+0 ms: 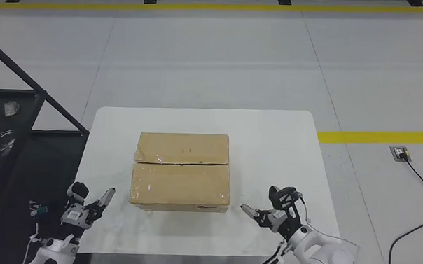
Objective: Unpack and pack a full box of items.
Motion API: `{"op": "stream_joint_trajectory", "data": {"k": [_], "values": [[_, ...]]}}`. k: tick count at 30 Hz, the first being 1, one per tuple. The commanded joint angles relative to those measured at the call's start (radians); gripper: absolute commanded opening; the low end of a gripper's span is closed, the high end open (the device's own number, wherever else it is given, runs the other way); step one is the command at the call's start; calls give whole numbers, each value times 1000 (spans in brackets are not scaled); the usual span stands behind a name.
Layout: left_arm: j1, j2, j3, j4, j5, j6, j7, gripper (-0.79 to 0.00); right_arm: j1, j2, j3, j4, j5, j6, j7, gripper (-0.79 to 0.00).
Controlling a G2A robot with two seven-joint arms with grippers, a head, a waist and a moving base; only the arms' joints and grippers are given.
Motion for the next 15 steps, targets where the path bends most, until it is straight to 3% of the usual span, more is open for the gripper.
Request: {"op": "stream_joint_trajectory", "data": {"k": [1,6,12,15], "values": [[-41,2,1,17,-56,-21,-43,0,45,-1,6,55,231,-105,27,0],[-112,8,-4,58,-94,-105,-68,0,190,-8,-10,204,606,-211,152,0],[-191,19,-13,122,-217,-252,-155,0,403,-13,-49,458,1108,-253,494,0],[-190,24,-26,124,-242,-321,-174,0,489,-20,-78,569,1239,-257,614,0]]}}
